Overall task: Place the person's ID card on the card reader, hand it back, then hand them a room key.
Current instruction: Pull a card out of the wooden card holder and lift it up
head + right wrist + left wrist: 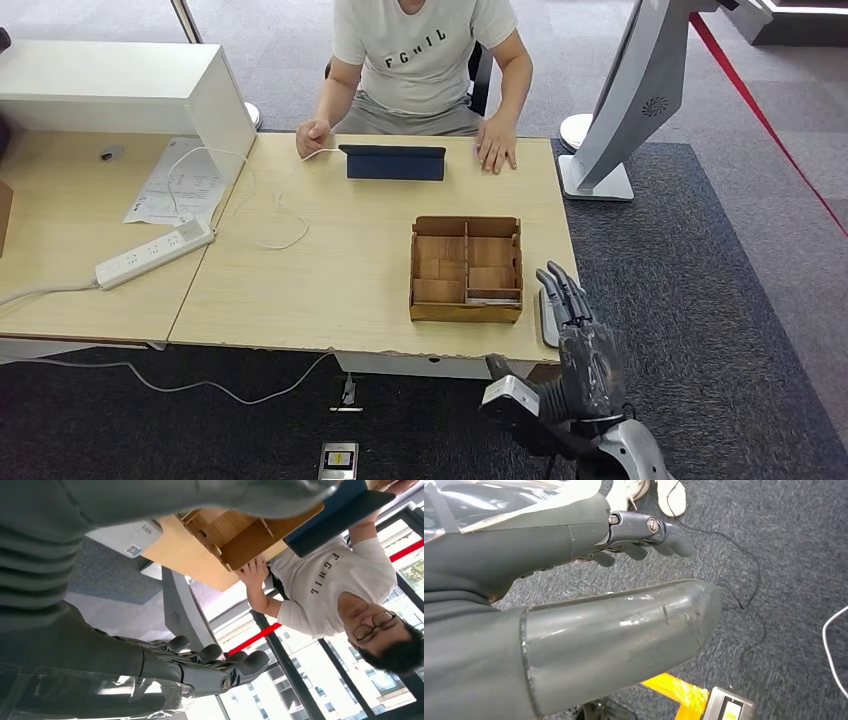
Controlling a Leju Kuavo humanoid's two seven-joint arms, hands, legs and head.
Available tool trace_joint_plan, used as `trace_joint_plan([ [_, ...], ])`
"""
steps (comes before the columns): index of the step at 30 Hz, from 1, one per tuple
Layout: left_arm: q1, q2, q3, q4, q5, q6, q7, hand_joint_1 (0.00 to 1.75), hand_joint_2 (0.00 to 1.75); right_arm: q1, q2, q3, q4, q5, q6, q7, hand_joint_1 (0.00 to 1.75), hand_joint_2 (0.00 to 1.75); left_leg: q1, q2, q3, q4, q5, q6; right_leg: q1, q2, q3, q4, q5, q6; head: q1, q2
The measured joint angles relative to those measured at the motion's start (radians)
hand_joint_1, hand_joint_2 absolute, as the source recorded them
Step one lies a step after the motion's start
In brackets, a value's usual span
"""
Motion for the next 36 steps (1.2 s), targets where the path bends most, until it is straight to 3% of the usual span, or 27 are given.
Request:
trace_joint_plan([
  [6, 0.0, -0.008, 0.006, -0.005, -0.001, -0.023, -0.001, 0.0, 0.0, 0.032, 0.004, 0.0, -0.017, 0.313, 0.186, 0.183, 0.0, 1.75, 0.0, 0.0, 0.0, 0.0, 0.0, 0.0, 0.0, 0.0, 0.0, 0.0, 0.0, 0.0, 0.0, 0.0],
  [9, 0.0, -0.01, 0.006, -0.006, 0.004, -0.026, -0.001, 0.0, 0.0, 0.038, 0.008, 0.0, -0.017, 0.395, 0.253, 0.231, 0.0, 1.75, 0.0, 0.0, 0.0, 0.0, 0.0, 0.0, 0.0, 0.0, 0.0, 0.0, 0.0, 0.0, 0.0, 0.0],
  [17, 0.0, -0.01, 0.007, -0.007, 0.012, -0.023, -0.001, 0.0, 0.0, 0.012, 0.034, -0.001, -0.002, 0.388, 0.341, 0.227, 0.0, 1.75, 0.0, 0.0, 0.0, 0.0, 0.0, 0.0, 0.0, 0.0, 0.0, 0.0, 0.0, 0.0, 0.0, 0.0],
  [31, -0.002, -0.008, 0.008, -0.007, -0.009, -0.042, -0.001, 0.0, 0.0, -0.121, 0.091, 0.026, 0.078, 0.33, 0.405, 0.188, 0.0, 1.75, 0.0, 0.0, 0.0, 0.0, 0.0, 0.0, 0.0, 0.0, 0.001, 0.0, 0.0, 0.0, 0.0, 0.0],
  [36, -0.003, -0.007, 0.008, -0.007, -0.023, -0.046, -0.001, 0.0, 0.0, -0.161, 0.103, 0.048, 0.124, 0.254, 0.4, 0.182, 0.0, 1.75, 0.0, 0.0, 0.0, 0.0, 0.0, 0.0, 0.0, 0.0, 0.0, 0.001, 0.0, 0.0, 0.0, 0.0],
])
